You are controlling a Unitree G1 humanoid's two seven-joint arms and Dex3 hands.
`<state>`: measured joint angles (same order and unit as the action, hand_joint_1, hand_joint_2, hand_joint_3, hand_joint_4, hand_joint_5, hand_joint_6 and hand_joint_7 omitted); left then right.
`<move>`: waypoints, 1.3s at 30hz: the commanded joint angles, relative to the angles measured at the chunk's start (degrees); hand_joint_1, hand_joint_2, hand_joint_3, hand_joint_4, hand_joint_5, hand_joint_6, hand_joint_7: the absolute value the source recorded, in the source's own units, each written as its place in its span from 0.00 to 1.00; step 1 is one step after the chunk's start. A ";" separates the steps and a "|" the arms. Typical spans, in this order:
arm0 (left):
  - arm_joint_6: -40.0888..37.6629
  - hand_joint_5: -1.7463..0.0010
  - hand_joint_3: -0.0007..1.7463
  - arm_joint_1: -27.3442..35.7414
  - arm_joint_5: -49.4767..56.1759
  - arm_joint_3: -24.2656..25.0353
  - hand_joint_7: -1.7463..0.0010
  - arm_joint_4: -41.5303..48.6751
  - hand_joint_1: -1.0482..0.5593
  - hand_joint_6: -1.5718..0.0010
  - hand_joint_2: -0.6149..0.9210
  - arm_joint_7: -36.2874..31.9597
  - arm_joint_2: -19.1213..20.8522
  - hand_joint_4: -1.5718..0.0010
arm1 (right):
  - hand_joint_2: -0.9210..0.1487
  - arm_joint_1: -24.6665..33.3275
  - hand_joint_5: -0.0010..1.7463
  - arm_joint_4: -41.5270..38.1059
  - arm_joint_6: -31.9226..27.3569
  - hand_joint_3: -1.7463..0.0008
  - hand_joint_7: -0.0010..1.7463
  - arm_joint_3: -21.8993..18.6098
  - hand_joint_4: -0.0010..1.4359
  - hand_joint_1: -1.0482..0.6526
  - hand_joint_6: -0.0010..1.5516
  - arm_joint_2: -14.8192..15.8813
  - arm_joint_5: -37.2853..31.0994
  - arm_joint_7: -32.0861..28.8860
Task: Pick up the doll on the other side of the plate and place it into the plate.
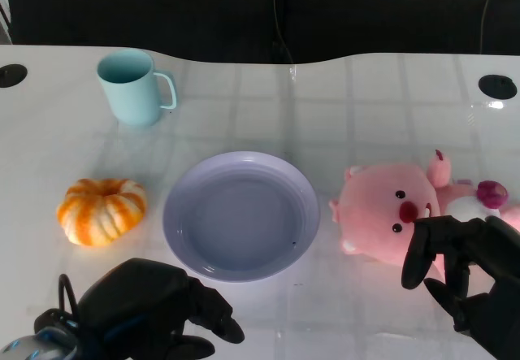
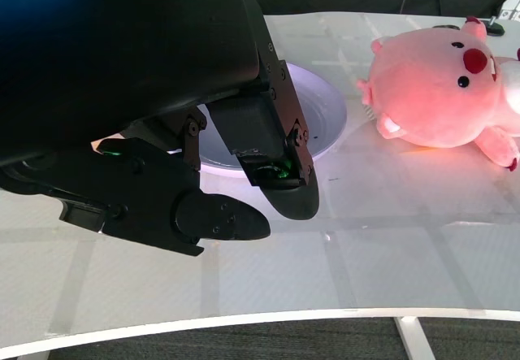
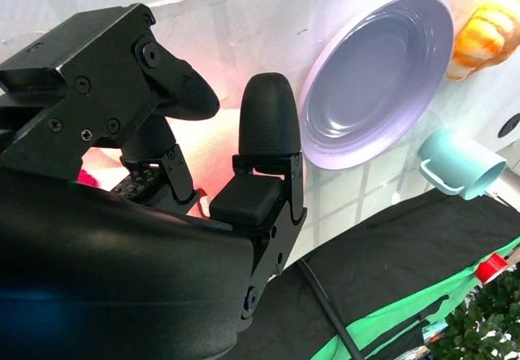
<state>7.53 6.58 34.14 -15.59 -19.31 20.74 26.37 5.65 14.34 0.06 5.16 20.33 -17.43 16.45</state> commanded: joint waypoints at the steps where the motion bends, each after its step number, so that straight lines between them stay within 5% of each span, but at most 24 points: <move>1: -0.22 0.29 0.14 -0.33 0.23 0.17 1.00 -0.03 0.51 0.30 1.00 0.19 0.62 0.51 | 0.46 -0.14 0.99 0.13 -0.41 0.30 0.77 -0.82 0.53 0.63 0.49 0.72 0.38 -0.20; 26: -0.14 0.28 0.14 -0.30 0.33 0.20 1.00 -0.02 0.50 0.30 1.00 -0.02 0.69 0.51 | 0.49 -0.14 0.95 0.05 -0.43 0.29 0.76 -0.99 0.54 0.63 0.49 0.47 0.26 -1.00; 31: 0.23 0.28 0.15 -0.31 0.18 0.23 1.00 0.40 0.50 0.30 1.00 -0.32 0.68 0.51 | 0.38 0.15 0.79 0.11 0.37 0.43 0.57 -1.41 0.54 0.64 0.51 -0.54 -0.36 -3.71; 35: -0.12 0.28 0.15 -0.34 0.10 0.29 1.00 0.13 0.51 0.30 1.00 0.07 0.66 0.51 | 0.11 -0.14 0.54 -0.44 1.07 0.78 0.26 -1.79 0.51 0.58 0.52 -1.12 -1.24 -7.00; 39: -0.13 0.28 0.14 -0.31 0.44 0.23 1.00 0.08 0.50 0.30 1.00 0.05 0.78 0.51 | 0.04 -1.06 0.36 -0.92 1.21 0.89 0.10 -2.44 0.39 0.51 0.44 -0.51 -3.44 -9.34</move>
<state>7.56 6.48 34.14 -15.65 -19.23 20.73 26.37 5.25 13.75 1.11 3.86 19.18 -20.18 8.25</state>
